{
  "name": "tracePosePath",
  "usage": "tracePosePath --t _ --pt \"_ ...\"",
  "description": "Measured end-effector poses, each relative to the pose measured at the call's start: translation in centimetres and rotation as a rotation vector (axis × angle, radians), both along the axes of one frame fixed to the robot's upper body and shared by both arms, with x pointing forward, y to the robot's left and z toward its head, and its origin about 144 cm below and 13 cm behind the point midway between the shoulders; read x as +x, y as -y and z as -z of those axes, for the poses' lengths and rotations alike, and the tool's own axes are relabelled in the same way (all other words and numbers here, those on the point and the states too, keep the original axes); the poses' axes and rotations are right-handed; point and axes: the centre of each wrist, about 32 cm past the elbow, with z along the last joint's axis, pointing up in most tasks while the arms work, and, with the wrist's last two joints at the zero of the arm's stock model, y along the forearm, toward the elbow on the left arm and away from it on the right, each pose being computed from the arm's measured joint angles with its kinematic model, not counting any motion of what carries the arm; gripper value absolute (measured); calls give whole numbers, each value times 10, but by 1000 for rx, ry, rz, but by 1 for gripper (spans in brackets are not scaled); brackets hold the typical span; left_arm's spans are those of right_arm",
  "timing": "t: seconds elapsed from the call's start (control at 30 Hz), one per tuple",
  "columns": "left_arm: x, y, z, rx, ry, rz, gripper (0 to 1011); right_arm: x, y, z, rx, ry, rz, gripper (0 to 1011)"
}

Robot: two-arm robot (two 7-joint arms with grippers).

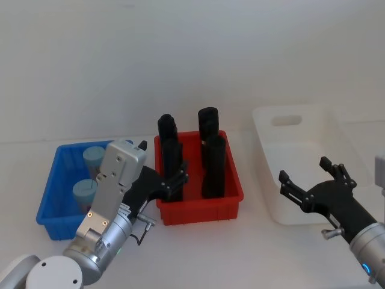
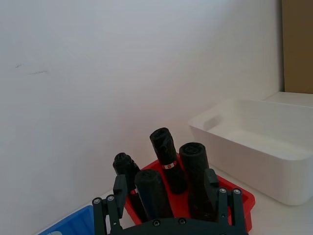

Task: Pick the cotton swabs from the blue box and place them into the white box.

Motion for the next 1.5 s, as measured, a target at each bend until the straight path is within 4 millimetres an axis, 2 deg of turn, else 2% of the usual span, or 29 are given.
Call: tracePosePath --t 1.5 --pt "0 0 0 0 0 0 1000 0 0 0 0 0 0 1002"
